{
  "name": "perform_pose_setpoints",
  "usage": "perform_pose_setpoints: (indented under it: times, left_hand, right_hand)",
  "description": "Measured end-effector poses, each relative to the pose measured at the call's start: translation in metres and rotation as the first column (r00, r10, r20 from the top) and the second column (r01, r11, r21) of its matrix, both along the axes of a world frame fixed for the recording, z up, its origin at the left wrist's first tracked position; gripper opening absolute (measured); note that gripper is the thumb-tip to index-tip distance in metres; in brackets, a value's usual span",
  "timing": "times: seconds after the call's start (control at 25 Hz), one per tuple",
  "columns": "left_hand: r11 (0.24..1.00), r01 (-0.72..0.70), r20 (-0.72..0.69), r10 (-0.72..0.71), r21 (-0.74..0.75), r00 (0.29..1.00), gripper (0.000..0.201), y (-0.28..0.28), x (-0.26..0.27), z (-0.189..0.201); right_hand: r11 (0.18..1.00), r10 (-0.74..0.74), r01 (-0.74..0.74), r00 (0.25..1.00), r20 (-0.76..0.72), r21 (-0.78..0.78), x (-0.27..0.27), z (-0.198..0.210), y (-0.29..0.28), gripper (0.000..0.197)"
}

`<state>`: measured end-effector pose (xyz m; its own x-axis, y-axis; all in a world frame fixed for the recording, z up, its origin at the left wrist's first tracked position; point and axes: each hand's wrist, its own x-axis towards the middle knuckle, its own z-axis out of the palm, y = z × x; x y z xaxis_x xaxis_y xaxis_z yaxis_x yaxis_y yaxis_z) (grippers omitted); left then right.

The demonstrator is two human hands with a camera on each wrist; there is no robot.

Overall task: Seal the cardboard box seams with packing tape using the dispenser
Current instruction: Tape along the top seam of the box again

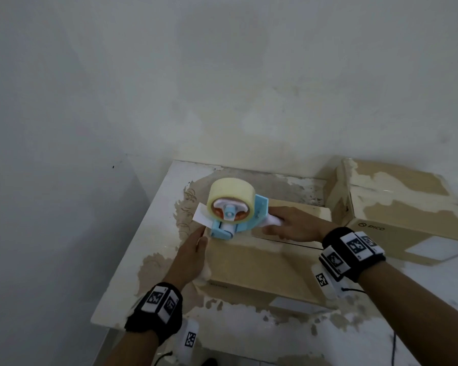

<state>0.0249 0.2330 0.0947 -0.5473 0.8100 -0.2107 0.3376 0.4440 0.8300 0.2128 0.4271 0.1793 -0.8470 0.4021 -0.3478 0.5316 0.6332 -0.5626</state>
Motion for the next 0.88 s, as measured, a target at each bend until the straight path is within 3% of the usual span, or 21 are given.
perform_pose_setpoints:
  times: [0.24, 0.88]
  left_hand:
    - [0.994, -0.098, 0.145, 0.091, 0.048, 0.985, 0.038, 0.029, -0.005, 0.001]
    - [0.999, -0.039, 0.062, 0.041, -0.028, 0.997, 0.034, 0.037, -0.014, -0.004]
  right_hand:
    - [0.997, 0.035, -0.039, 0.997, 0.066, 0.065, -0.002, -0.001, 0.0, 0.043]
    - [0.99, 0.093, -0.102, 0.992, 0.082, 0.103, 0.006, -0.017, 0.003, 0.037]
